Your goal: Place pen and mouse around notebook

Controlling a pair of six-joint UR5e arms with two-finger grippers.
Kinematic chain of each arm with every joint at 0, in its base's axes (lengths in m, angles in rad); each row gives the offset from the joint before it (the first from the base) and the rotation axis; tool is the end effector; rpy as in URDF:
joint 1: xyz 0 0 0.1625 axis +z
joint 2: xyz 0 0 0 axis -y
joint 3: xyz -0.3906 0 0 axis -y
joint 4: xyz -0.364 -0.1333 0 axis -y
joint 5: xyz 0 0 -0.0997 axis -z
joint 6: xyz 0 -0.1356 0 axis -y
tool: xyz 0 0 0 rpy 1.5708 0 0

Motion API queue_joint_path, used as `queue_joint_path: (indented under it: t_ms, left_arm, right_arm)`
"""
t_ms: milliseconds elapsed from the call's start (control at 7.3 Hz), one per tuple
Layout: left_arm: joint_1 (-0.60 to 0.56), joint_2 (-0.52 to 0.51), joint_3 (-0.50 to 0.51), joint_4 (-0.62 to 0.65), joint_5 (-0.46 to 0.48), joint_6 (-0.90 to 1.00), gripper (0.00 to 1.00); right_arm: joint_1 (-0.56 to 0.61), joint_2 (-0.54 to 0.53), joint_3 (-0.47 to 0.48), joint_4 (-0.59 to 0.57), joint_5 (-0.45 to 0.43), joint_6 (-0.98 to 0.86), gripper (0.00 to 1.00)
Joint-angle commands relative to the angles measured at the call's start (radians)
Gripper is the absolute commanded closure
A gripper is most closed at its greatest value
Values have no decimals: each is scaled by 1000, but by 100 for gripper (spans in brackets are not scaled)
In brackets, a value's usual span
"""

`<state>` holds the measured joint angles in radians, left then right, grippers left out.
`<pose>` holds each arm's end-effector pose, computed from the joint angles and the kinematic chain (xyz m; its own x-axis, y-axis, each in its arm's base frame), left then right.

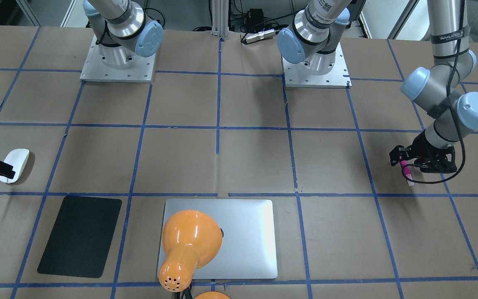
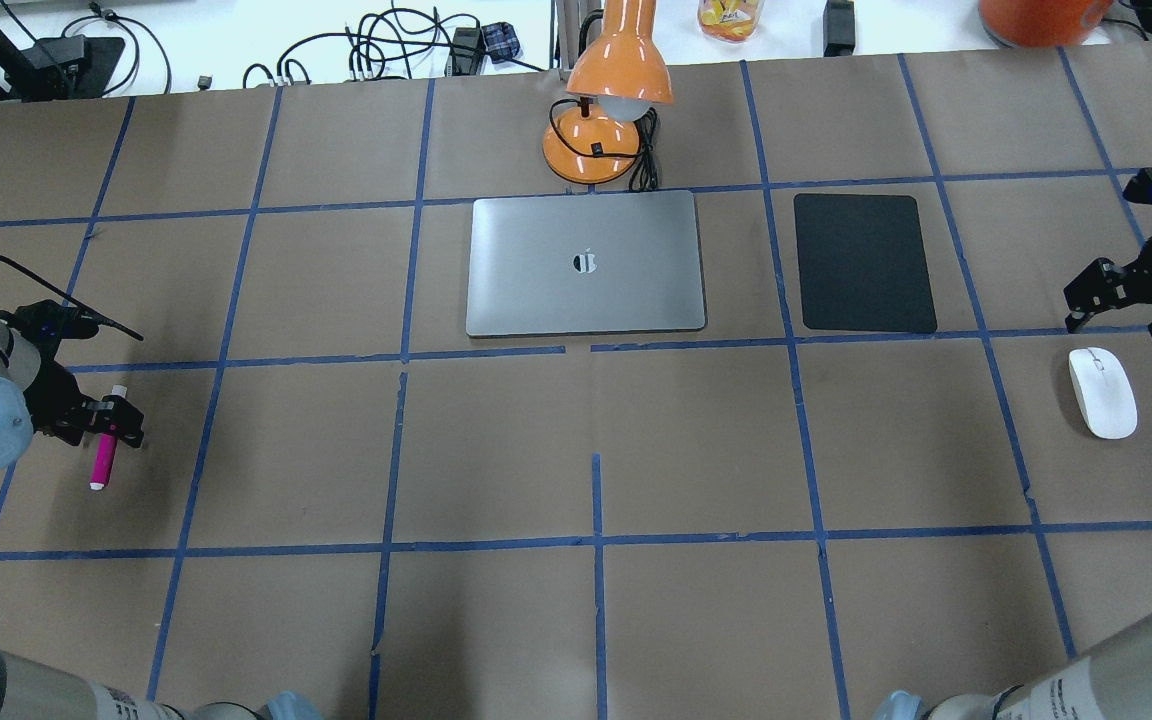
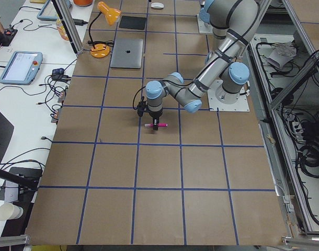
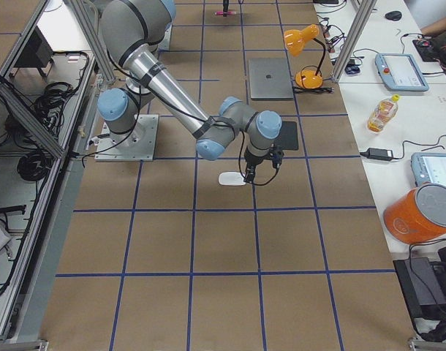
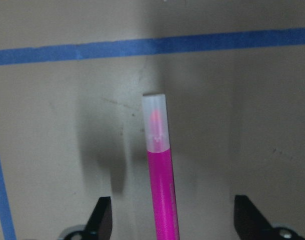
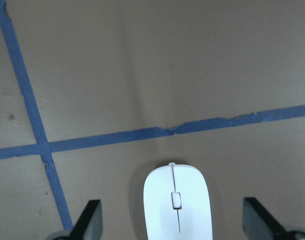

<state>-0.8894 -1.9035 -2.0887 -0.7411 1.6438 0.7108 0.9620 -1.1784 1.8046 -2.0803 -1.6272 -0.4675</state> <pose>0.1967 -0.4385 0.1208 -0.9986 0.0315 -0.0416 0.0288 0.9976 0.0634 -0.1986 -0.5046 0.1640 -0.9905 0.1377 -0.0025 0.1363 0.9822 0.1292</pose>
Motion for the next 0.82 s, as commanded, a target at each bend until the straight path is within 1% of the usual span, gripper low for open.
queue_joint_path:
  t_ms: [0,274,411,685]
  left_arm:
    - [-2,-8,-1,14,1,-33,86]
    - [-3,-5,1,14,-4,-33,100]
    - [-5,0,1,14,-6,-33,100]
    - [-16,20,2,-15,-2,-53,100]
  right_arm:
    - [-5,2,68,-63,-2,-10,0]
    - [-5,11,68,-66,-20,0,0]
    - [-6,20,68,-67,-37,-2,0]
    - [-6,23,68,-67,-42,-5,0]
